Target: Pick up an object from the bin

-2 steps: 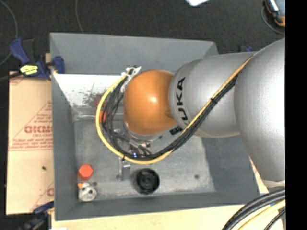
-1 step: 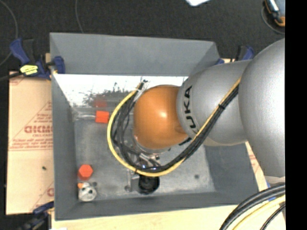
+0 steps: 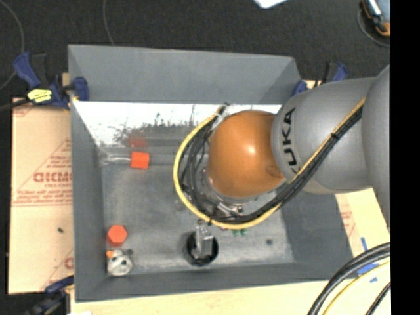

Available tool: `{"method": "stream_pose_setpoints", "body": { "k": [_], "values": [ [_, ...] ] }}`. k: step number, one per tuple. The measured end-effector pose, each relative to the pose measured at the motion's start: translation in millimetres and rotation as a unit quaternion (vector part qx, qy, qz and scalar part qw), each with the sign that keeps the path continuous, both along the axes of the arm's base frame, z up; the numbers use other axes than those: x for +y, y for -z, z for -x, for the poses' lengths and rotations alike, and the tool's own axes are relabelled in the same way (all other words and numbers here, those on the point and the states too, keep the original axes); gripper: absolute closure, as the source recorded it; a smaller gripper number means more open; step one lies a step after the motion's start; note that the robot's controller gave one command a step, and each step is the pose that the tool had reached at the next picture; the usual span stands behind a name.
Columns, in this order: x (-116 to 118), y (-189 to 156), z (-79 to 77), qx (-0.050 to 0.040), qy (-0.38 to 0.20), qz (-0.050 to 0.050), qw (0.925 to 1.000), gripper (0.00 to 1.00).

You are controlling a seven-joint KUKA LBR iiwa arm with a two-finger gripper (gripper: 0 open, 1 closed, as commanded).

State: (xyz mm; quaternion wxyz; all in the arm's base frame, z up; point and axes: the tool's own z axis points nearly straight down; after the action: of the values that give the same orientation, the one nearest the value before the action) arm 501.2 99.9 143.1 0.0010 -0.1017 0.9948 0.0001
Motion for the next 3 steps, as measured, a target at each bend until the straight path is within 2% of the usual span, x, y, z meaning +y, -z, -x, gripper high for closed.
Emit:
{"method": "stream_pose_setpoints", "body": {
  "k": [1,2,3],
  "values": [
    [-19.4,67.8,-5.5,-0.0002,0.051,-0.001,0.9987,0.00],
    [-41.4,71.7,1.8,-0.0010,-0.056,0.000,0.9984,0.00],
    [-95.8,70.9,-12.2,-0.0013,0.006,-0.002,1.0000,0.00]
  ]
}}
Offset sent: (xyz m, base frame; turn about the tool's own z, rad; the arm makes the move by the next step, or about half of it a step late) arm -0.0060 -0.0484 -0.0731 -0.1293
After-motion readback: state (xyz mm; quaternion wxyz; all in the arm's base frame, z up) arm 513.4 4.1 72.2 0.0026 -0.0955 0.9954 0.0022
